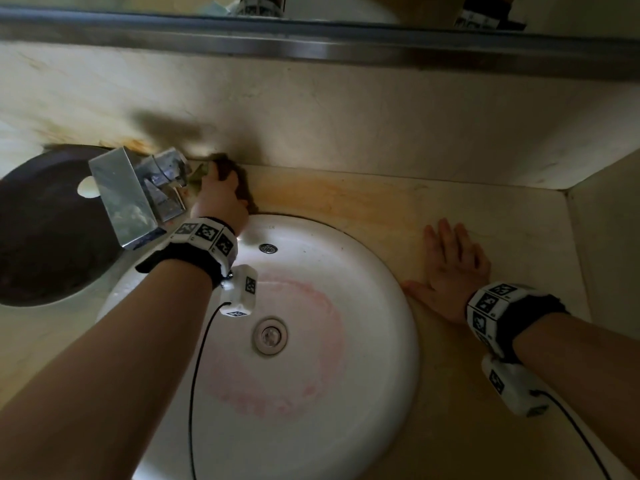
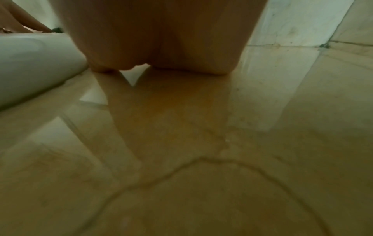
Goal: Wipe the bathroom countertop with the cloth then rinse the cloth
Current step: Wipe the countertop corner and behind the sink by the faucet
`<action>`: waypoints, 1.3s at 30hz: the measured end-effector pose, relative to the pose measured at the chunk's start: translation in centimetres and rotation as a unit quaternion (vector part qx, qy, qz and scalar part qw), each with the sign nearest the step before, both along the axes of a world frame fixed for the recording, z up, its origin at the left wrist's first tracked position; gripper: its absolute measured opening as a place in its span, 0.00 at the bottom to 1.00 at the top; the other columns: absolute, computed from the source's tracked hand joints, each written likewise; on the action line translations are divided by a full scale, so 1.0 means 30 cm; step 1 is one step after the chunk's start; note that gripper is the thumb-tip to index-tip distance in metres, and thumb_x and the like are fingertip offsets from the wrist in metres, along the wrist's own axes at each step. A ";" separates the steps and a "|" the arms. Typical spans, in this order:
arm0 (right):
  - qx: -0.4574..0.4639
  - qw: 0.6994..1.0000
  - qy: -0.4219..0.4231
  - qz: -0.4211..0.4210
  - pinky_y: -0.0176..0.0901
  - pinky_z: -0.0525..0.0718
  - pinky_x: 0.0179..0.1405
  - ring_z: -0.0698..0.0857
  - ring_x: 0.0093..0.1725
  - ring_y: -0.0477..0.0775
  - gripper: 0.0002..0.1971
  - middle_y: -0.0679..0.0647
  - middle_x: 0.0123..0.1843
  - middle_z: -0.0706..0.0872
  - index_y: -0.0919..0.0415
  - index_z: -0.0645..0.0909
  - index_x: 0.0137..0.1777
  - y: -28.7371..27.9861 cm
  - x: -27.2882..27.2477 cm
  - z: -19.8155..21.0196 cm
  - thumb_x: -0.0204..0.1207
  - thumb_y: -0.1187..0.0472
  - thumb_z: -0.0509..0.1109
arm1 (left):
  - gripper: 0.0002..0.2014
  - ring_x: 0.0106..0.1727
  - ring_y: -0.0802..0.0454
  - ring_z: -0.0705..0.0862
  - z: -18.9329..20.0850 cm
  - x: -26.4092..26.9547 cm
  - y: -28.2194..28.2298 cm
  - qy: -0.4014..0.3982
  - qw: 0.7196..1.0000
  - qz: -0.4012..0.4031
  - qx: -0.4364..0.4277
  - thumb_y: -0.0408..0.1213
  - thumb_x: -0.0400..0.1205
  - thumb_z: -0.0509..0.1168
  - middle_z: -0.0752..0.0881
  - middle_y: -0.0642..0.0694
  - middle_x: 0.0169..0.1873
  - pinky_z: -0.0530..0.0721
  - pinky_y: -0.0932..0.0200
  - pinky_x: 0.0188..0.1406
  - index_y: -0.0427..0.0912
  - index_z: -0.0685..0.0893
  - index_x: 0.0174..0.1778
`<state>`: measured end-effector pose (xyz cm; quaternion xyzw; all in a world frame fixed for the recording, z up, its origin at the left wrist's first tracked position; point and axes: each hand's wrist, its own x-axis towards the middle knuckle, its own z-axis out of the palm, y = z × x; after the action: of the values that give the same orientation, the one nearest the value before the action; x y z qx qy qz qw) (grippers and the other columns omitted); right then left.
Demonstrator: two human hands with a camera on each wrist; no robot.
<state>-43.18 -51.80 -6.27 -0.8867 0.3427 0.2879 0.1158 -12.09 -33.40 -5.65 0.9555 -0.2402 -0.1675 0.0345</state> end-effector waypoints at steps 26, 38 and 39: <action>-0.015 1.000 0.011 0.001 0.61 0.39 0.81 0.30 0.82 0.60 0.50 0.53 0.82 0.25 0.52 0.25 0.81 0.003 0.006 -0.001 0.73 0.26 0.47 | 0.30 0.80 0.27 0.55 -0.002 -0.389 -0.345 0.012 0.985 -0.153 0.080 0.33 0.85 0.55 0.55 0.27 0.80 0.57 0.32 0.77 0.29 0.52 0.81; -0.029 1.000 0.000 0.010 0.62 0.40 0.80 0.31 0.83 0.62 0.49 0.55 0.83 0.25 0.53 0.26 0.81 0.008 0.006 -0.005 0.74 0.28 0.49 | 0.22 0.79 0.29 0.58 0.075 -0.267 -0.320 0.109 0.980 -0.033 0.161 0.35 0.86 0.48 0.64 0.31 0.78 0.59 0.35 0.78 0.34 0.69 0.76; -0.028 1.000 -0.006 0.008 0.62 0.40 0.80 0.32 0.83 0.62 0.49 0.55 0.83 0.26 0.53 0.26 0.81 0.008 0.004 -0.008 0.74 0.28 0.50 | 0.23 0.80 0.30 0.55 0.066 -0.328 -0.365 0.106 0.983 -0.052 0.143 0.36 0.87 0.46 0.61 0.32 0.80 0.56 0.35 0.79 0.35 0.66 0.78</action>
<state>-43.04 -51.57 -6.50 -0.8942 0.3424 0.2739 0.0903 -21.94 -44.35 -3.68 0.9138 -0.2580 -0.3016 -0.0861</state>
